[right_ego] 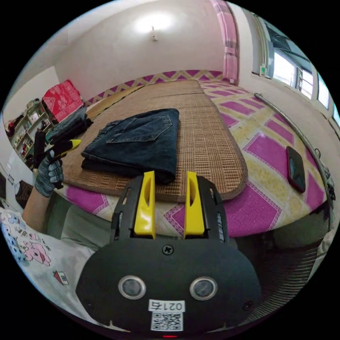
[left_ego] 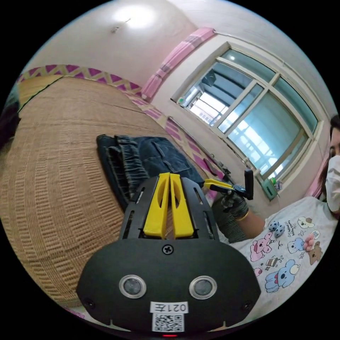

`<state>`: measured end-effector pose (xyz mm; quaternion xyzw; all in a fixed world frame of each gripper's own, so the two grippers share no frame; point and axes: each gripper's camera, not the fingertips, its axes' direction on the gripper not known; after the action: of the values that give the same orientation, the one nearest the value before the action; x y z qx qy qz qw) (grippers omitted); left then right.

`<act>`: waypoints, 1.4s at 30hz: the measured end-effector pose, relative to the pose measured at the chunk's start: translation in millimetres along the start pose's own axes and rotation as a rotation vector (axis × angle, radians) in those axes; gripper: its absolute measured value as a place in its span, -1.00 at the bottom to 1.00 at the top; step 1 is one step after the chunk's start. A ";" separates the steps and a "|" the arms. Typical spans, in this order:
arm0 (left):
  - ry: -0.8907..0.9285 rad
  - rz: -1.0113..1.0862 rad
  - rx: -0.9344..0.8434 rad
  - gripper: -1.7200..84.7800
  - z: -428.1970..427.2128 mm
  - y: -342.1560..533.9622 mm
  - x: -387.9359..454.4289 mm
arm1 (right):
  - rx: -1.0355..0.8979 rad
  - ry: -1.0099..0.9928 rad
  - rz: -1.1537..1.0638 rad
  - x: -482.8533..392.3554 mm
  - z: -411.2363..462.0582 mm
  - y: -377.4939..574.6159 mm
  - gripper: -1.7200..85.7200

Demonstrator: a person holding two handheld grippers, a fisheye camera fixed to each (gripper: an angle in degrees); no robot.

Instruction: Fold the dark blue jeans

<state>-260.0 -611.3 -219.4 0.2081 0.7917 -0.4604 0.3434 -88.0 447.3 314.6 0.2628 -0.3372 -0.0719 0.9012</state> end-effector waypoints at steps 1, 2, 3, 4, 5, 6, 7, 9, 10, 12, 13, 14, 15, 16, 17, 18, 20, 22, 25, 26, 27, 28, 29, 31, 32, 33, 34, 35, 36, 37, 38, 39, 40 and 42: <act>-0.004 0.010 -0.023 -0.98 11.5 -4.9 1.5 | 0.001 -0.003 0.007 0.2 1.4 -1.3 -0.66; -0.005 0.004 -0.041 -0.98 22.1 -8.5 -1.5 | 0.006 -0.009 0.023 1.2 4.6 -4.1 -0.67; -0.005 -0.006 -0.049 -0.98 26.7 -9.6 -4.7 | -0.003 -0.012 0.040 3.5 9.0 -7.0 -0.70; -0.003 -0.040 -0.061 -0.98 34.6 -10.2 -13.8 | -0.015 -0.015 0.042 4.6 12.2 -8.5 -0.71; -0.010 -0.078 -0.074 -0.98 41.5 -8.6 -24.8 | -0.043 -0.044 0.031 7.2 18.3 -10.8 -0.74; -0.020 -0.092 -0.084 -0.98 44.8 -7.0 -30.1 | -0.048 -0.058 0.030 11.9 18.0 -12.5 -0.78; -0.004 -0.106 -0.079 -0.98 48.9 -2.4 -38.8 | -0.056 -0.061 0.009 13.0 16.5 -14.2 -0.79; 0.020 -0.131 -0.059 -0.98 50.7 3.1 -47.4 | -0.066 -0.017 -0.088 14.8 1.9 -23.0 -0.86; 0.012 -0.140 -0.057 -0.98 51.4 3.5 -49.8 | -0.058 -0.001 -0.107 14.5 -2.9 -24.6 -0.88; 0.001 -0.148 -0.057 -0.98 53.5 3.3 -52.6 | -0.019 0.109 -0.170 8.7 -15.6 -25.0 -0.92; 0.010 -0.155 -0.057 -0.98 55.1 3.2 -56.1 | -0.026 0.131 -0.184 6.6 -13.9 -24.0 -0.92; 0.025 -0.165 -0.055 -0.98 56.5 3.3 -60.5 | -0.044 0.187 -0.218 2.3 -5.0 -19.3 -0.93; 0.032 -0.169 -0.055 -0.98 57.3 3.3 -62.6 | -0.087 0.239 -0.250 1.4 10.3 -13.5 -0.93; 0.038 -0.173 -0.055 -0.98 59.0 2.9 -65.5 | -0.071 0.248 -0.248 3.2 12.3 -10.6 -0.93; 0.034 -0.171 -0.055 -0.98 60.5 2.2 -66.6 | -0.049 0.238 -0.226 8.0 7.6 -10.1 -0.93; 0.031 -0.169 -0.055 -0.98 61.3 1.7 -66.9 | -0.036 0.238 -0.214 10.8 0.7 -13.5 -0.93; 0.027 -0.167 -0.055 -0.98 64.4 0.0 -69.8 | -0.007 0.239 -0.198 15.4 -6.4 -16.7 -0.92; 0.031 -0.169 -0.055 -0.98 67.0 -1.5 -73.1 | -0.030 0.210 -0.167 27.2 0.0 -18.2 -0.90; 0.022 -0.164 -0.054 -0.98 71.0 -4.8 -76.1 | 0.035 0.046 -0.032 58.7 -8.9 -19.0 -0.80; 0.020 -0.163 -0.054 -0.98 72.7 -6.2 -77.7 | 0.024 0.010 -0.004 67.3 -6.5 -22.9 -0.79; 0.021 -0.163 -0.054 -0.98 73.5 -7.0 -78.8 | -0.010 0.011 0.007 73.7 1.6 -27.2 -0.79; 0.022 -0.164 -0.055 -0.98 75.3 -8.6 -80.9 | -0.027 0.013 0.003 76.7 6.4 -28.7 -0.81; 0.024 -0.165 -0.054 -0.98 76.9 -10.2 -83.1 | -0.029 -0.032 -0.004 85.1 10.2 -30.1 -0.83; 0.026 -0.165 -0.053 -0.98 79.3 -13.0 -86.5 | -0.039 -0.063 0.005 98.2 5.8 -36.4 -0.88; 0.026 -0.165 -0.053 -0.98 80.9 -14.9 -88.4 | -0.033 -0.069 -0.009 103.0 0.1 -41.0 -0.90; 0.025 -0.165 -0.053 -0.98 81.7 -16.0 -89.3 | -0.019 -0.064 -0.016 105.2 -3.1 -43.8 -0.91; 0.024 -0.164 -0.053 -0.98 83.3 -18.1 -91.2 | -0.019 -0.049 -0.025 104.6 -2.1 -44.9 -0.91; 0.025 -0.163 -0.053 -0.98 85.0 -20.4 -93.3 | -0.041 0.008 -0.063 100.2 7.7 -46.2 -0.91; 0.024 -0.163 -0.053 -0.98 85.8 -21.6 -94.3 | -0.042 0.048 -0.092 98.7 17.4 -45.0 -0.92; 0.024 -0.163 -0.053 -0.98 87.4 -24.1 -96.4 | -0.033 0.051 -0.089 100.7 17.8 -45.4 -0.92; 0.026 -0.164 -0.052 -0.98 88.9 -26.5 -98.9 | -0.043 0.042 -0.083 106.2 17.4 -50.2 -0.92; 0.028 -0.165 -0.052 -0.98 89.7 -27.8 -100.3 | -0.053 0.031 -0.078 112.1 16.3 -55.7 -0.93; 0.030 -0.165 -0.051 -0.98 91.1 -30.3 -102.8 | -0.057 0.028 -0.070 115.3 16.2 -57.8 -0.93; 0.034 -0.167 -0.049 -0.98 93.2 -34.4 -106.7 | -0.084 0.021 -0.047 131.0 15.8 -64.1 -0.95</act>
<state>-177.1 -710.9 -152.5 0.1408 0.8231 -0.4641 0.2954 4.7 345.8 365.7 0.2334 -0.3180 -0.1045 0.9130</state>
